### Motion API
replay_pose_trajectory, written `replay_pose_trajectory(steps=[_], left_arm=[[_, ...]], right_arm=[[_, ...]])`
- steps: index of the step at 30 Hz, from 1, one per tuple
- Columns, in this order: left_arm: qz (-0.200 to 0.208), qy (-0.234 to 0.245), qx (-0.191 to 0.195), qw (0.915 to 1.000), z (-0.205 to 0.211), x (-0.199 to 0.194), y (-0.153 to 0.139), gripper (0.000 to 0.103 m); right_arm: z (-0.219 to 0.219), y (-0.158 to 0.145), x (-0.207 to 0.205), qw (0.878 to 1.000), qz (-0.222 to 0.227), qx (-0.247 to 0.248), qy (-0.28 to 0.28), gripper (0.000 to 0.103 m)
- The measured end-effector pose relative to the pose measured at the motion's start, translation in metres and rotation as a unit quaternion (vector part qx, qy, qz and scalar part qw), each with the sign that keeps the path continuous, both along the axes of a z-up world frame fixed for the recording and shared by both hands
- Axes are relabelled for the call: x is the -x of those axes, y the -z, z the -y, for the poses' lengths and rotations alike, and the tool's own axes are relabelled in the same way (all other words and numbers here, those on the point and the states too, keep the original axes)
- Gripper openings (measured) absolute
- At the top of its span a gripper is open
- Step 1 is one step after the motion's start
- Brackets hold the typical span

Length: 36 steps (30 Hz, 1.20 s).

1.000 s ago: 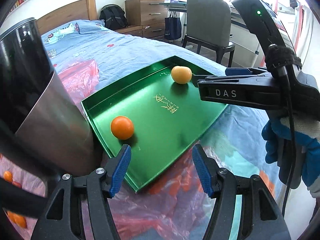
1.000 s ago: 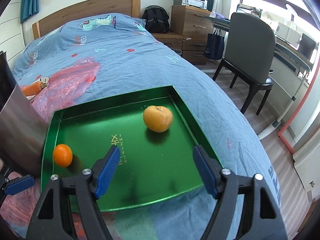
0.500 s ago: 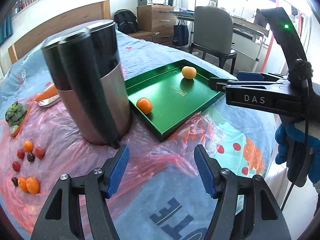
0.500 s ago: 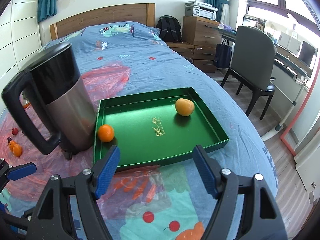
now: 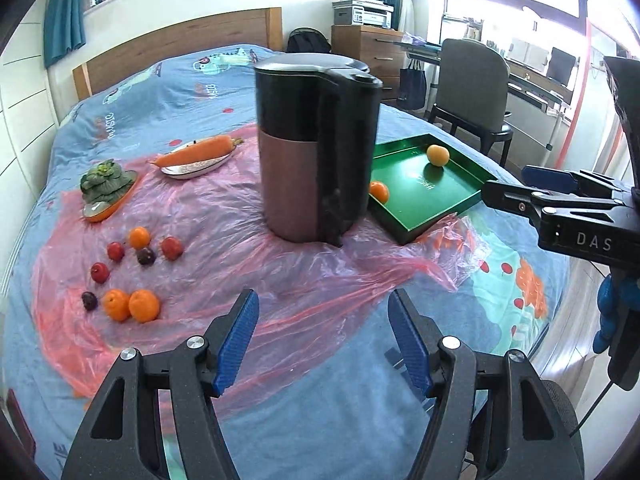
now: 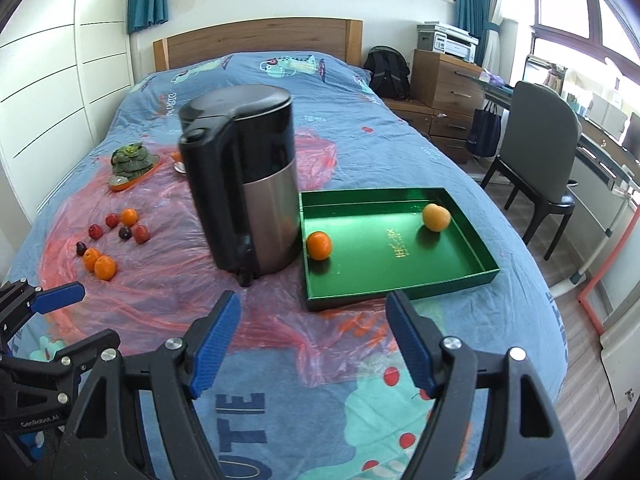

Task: Organize fruits
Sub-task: 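Move both tools back toward the remaining oranges on the sheet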

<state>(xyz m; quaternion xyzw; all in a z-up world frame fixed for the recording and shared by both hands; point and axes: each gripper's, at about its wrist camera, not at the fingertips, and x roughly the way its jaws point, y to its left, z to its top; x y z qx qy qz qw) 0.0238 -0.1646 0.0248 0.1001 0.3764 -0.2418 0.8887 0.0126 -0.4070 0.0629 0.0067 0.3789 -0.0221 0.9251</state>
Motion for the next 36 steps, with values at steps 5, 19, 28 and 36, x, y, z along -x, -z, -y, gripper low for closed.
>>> replay_pose_trajectory(steps=[5, 19, 28, 36], left_arm=[[0.002, -0.035, 0.009, 0.9993, -0.048, 0.010, -0.003, 0.061], [0.001, -0.134, 0.017, 0.9909, -0.167, 0.025, 0.012, 0.061], [-0.026, -0.183, 0.008, 0.9828, -0.218, 0.004, 0.044, 0.061], [-0.043, -0.202, -0.001, 0.9785, -0.235, -0.028, 0.068, 0.061]], right_arm=[[-0.044, -0.006, 0.015, 0.999, 0.002, -0.003, -0.034, 0.103], [-0.156, 0.001, 0.026, 0.992, 0.005, -0.013, -0.123, 0.103], [-0.201, 0.031, 0.007, 0.985, -0.013, -0.018, -0.170, 0.103], [-0.219, 0.060, -0.029, 0.981, -0.032, -0.029, -0.191, 0.103]])
